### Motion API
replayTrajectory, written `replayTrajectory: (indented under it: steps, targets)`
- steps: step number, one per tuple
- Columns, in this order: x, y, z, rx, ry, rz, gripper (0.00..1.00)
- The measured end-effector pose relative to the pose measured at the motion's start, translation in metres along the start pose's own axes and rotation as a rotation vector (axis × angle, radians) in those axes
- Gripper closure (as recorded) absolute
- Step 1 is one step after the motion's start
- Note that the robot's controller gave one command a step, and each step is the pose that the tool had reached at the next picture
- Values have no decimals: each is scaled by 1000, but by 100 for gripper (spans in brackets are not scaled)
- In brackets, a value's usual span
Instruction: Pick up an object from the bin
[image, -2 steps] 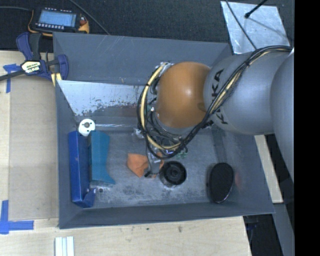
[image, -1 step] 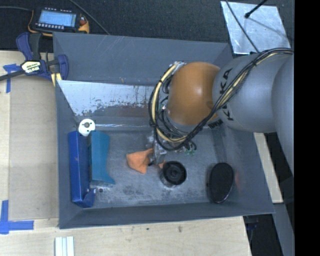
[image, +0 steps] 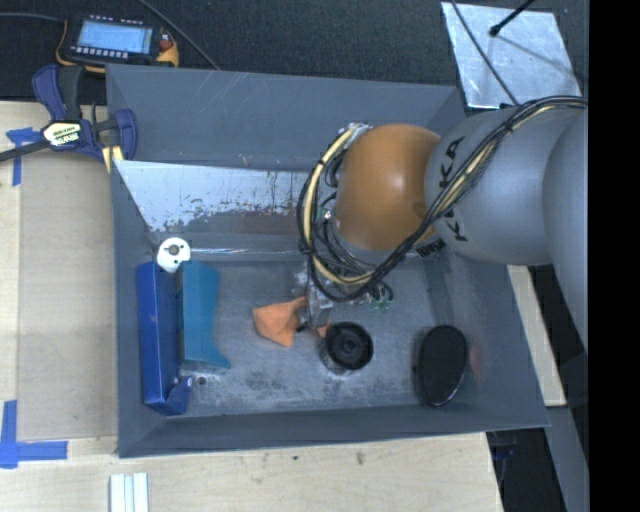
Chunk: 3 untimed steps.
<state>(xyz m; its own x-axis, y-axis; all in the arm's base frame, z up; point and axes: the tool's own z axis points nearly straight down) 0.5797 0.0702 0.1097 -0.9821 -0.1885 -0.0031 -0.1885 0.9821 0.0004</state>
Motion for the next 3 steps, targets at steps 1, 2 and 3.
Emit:
replayTrajectory:
  steps: [1,2,3]
  targets:
    - [29,2,-42,-1,10,-12,100]
    - [28,-24,-87,0,0,3,100]
    - [28,3,-142,1,4,24,100]
